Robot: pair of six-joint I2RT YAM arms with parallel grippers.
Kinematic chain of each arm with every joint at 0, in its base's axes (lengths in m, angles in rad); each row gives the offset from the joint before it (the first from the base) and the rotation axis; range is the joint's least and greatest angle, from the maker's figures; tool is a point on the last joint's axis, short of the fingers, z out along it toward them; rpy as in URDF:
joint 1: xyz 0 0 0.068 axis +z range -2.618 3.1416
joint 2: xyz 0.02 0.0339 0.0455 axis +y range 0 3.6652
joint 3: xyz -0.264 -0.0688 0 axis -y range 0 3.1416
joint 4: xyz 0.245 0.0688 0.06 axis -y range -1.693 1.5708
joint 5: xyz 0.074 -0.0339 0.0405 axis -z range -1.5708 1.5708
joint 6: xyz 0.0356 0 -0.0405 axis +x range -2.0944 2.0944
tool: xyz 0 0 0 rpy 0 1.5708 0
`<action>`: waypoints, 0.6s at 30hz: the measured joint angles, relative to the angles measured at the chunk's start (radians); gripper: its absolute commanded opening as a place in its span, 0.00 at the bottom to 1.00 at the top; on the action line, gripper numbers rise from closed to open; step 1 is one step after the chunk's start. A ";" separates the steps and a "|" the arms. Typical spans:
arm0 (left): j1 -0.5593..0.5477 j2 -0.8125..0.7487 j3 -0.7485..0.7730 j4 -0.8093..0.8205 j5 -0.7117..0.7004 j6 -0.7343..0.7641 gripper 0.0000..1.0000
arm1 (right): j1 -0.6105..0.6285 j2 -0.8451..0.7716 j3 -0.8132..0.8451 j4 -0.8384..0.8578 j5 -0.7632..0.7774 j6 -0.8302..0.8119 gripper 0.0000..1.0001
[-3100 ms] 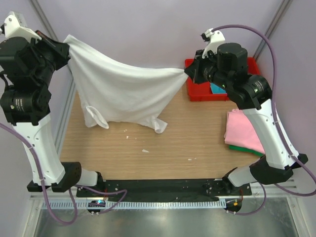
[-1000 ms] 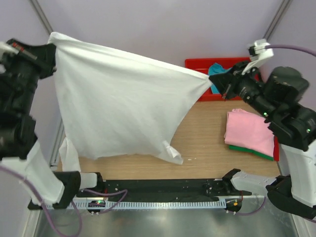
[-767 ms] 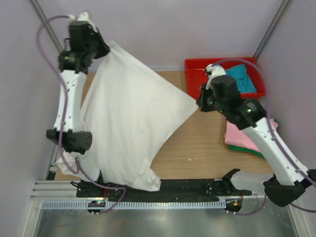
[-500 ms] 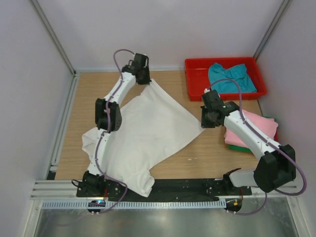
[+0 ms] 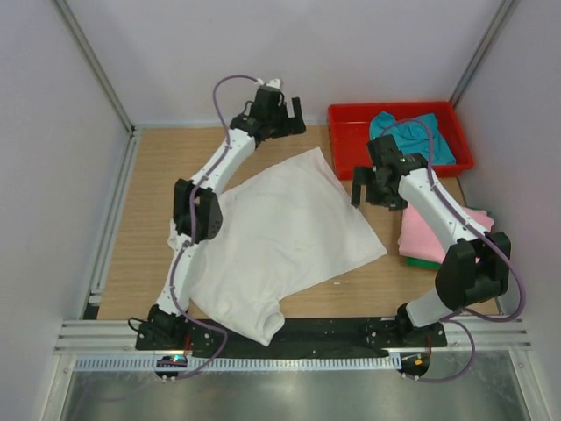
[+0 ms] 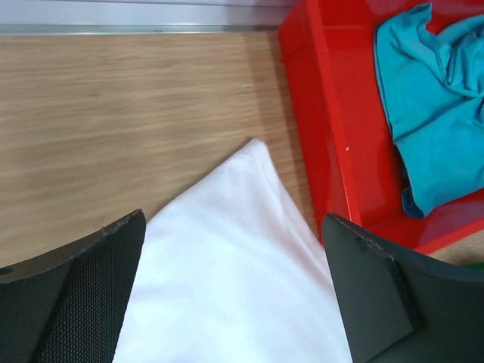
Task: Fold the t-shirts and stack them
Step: Flatten the tshirt out
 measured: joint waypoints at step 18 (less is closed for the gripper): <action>0.254 -1.283 -1.519 -0.118 -0.008 -0.669 0.69 | 0.034 0.095 0.277 0.262 -0.213 0.017 1.00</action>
